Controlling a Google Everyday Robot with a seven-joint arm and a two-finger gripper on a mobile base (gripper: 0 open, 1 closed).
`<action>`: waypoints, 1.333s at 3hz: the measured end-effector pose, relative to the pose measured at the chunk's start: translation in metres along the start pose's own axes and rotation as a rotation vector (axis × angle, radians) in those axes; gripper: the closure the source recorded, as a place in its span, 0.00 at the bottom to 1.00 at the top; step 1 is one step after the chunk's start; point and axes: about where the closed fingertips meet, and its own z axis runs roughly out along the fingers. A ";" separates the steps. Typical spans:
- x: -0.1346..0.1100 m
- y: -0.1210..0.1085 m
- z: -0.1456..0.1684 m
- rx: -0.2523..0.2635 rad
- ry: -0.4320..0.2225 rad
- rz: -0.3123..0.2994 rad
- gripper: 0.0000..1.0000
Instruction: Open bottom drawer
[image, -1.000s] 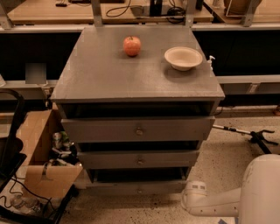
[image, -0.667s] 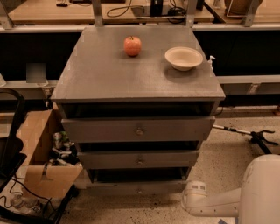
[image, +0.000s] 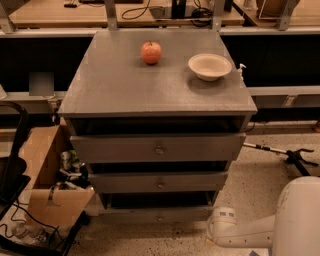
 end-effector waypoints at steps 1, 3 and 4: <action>-0.020 -0.015 0.013 0.009 -0.015 -0.069 0.00; -0.052 -0.024 0.032 -0.013 -0.057 -0.160 0.00; -0.062 -0.022 0.054 -0.064 -0.056 -0.224 0.00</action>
Offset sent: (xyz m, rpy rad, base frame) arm 0.0705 0.0662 -0.0287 0.0252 -0.0035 0.2660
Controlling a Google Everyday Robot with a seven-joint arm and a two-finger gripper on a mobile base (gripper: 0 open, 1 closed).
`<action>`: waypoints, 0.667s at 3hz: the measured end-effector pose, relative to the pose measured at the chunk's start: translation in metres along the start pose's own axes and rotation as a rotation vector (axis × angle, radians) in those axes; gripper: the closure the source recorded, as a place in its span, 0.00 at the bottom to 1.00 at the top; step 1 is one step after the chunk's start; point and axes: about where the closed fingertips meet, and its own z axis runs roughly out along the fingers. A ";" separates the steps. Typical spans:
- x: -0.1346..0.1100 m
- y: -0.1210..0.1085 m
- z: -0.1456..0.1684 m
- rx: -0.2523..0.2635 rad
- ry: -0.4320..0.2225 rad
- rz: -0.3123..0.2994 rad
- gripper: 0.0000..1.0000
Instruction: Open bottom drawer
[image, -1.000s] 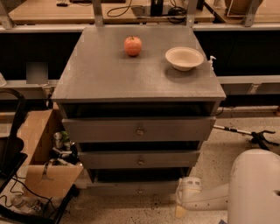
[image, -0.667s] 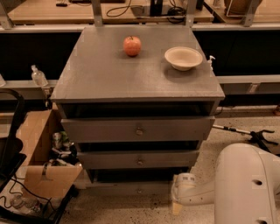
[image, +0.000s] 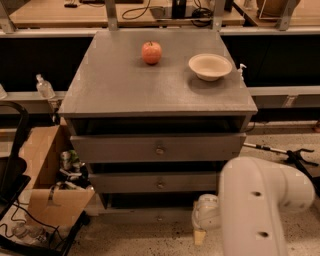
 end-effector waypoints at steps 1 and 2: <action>-0.013 0.003 0.027 -0.076 0.008 -0.094 0.00; -0.014 -0.009 0.027 -0.082 0.027 -0.087 0.00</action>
Offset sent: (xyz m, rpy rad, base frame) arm 0.0045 0.0133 -0.0233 -0.0204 0.0626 0.0844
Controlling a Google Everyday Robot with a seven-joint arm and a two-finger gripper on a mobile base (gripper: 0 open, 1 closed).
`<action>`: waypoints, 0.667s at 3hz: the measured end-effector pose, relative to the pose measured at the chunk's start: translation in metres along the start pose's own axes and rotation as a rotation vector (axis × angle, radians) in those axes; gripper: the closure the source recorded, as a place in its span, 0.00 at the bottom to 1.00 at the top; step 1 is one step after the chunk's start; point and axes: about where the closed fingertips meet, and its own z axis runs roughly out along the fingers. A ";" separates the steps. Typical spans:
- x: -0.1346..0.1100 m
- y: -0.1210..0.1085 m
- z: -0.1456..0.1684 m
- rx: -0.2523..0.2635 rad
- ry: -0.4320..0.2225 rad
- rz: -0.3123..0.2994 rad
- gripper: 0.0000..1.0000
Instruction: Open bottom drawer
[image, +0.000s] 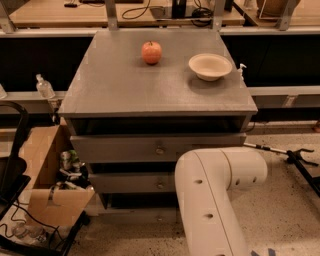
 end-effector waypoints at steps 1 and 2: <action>0.000 0.002 0.001 -0.001 -0.002 0.000 0.14; 0.001 0.012 -0.004 -0.014 -0.011 0.037 0.45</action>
Offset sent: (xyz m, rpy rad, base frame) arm -0.0107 -0.0029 0.0012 0.0172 0.0131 -0.0255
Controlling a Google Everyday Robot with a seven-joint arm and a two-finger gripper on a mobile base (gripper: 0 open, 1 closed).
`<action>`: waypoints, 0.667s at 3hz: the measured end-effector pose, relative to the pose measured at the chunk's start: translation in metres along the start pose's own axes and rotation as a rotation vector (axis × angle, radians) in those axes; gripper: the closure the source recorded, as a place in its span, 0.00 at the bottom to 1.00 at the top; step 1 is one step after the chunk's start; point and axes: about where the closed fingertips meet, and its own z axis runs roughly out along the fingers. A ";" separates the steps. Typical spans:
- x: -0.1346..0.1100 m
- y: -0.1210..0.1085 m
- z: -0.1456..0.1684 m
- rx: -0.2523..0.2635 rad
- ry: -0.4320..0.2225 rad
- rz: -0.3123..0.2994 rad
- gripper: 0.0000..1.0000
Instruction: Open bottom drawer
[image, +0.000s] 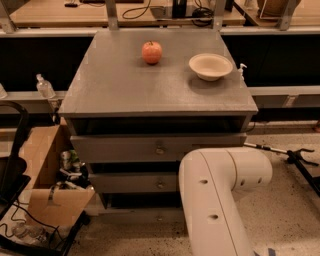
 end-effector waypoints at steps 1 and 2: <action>0.001 0.014 -0.009 -0.021 -0.004 0.032 0.67; 0.001 0.013 -0.013 -0.021 -0.004 0.033 0.91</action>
Offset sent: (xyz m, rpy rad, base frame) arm -0.0975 0.0147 0.0457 0.0411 0.1156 -0.1668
